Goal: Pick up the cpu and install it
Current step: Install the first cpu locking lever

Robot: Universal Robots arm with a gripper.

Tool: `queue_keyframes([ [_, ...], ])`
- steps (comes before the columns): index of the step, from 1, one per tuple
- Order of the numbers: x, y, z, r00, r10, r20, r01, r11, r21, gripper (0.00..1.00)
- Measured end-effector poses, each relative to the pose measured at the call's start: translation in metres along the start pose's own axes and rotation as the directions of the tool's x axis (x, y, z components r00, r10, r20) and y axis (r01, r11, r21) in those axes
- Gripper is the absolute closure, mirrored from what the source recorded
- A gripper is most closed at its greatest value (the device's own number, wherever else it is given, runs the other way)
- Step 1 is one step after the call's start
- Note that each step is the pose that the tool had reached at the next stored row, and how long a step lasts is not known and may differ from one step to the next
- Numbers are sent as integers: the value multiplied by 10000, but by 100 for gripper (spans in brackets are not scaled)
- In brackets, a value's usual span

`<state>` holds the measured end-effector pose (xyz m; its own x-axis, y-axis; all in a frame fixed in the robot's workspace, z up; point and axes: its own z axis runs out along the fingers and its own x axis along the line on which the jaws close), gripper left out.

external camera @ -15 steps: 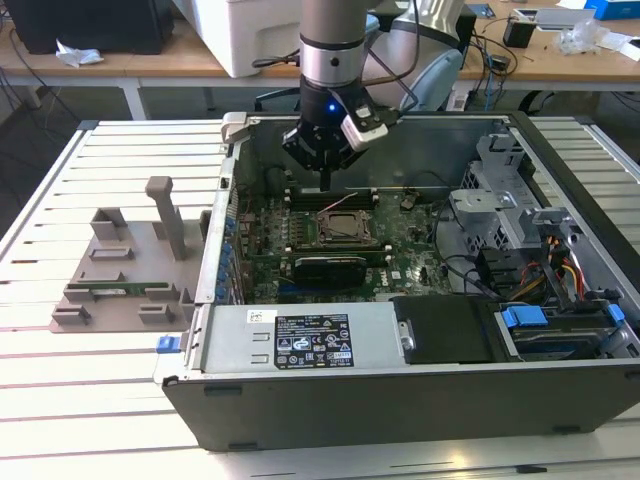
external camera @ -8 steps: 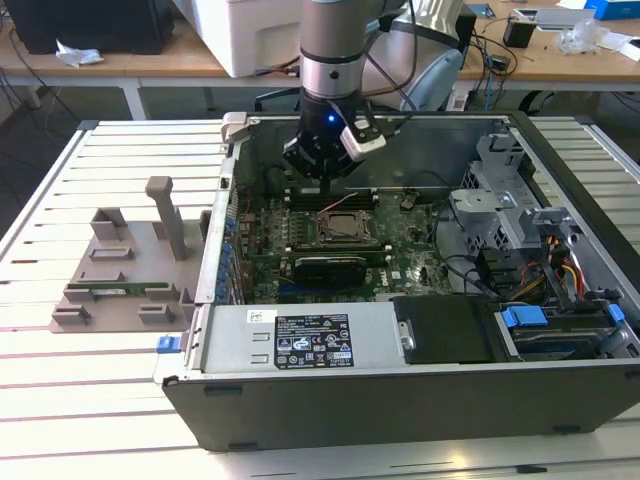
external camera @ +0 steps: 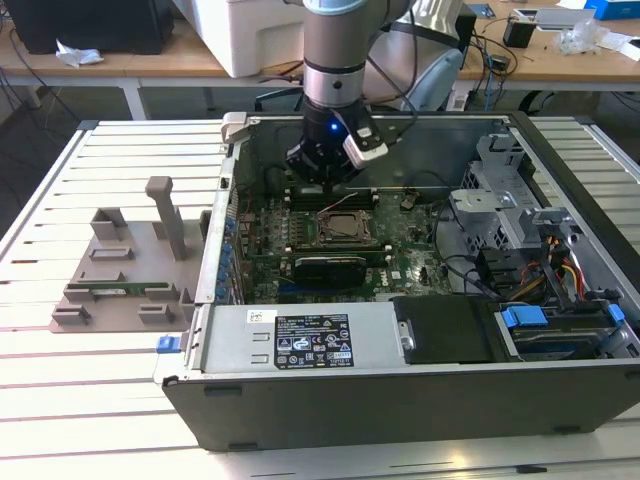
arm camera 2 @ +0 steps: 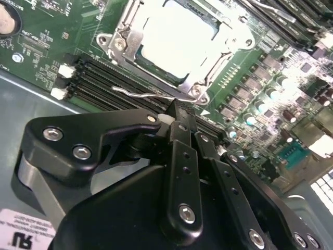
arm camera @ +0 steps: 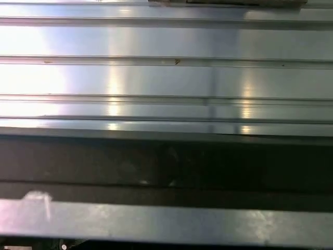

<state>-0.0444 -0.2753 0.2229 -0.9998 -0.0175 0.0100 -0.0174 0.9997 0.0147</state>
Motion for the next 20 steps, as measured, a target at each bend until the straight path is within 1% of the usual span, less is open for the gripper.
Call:
queue_keyframes([
  [2, -29, 0, 11, 10000, -2, -5, 2, 10000, 0, 89],
  [5, -109, 3, 39, 10000, 0, -23, 0, 10000, -1, 89],
  [10, -203, 1, 64, 10000, 0, -52, 0, 10000, -2, 89],
  [12, -262, -1, 99, 10000, 2, -83, -2, 10000, -2, 89],
  [16, -325, -2, 132, 9999, 1, -111, -1, 10000, -3, 89],
  [20, -365, -3, 157, 9999, 1, -127, -1, 10000, -3, 89],
])
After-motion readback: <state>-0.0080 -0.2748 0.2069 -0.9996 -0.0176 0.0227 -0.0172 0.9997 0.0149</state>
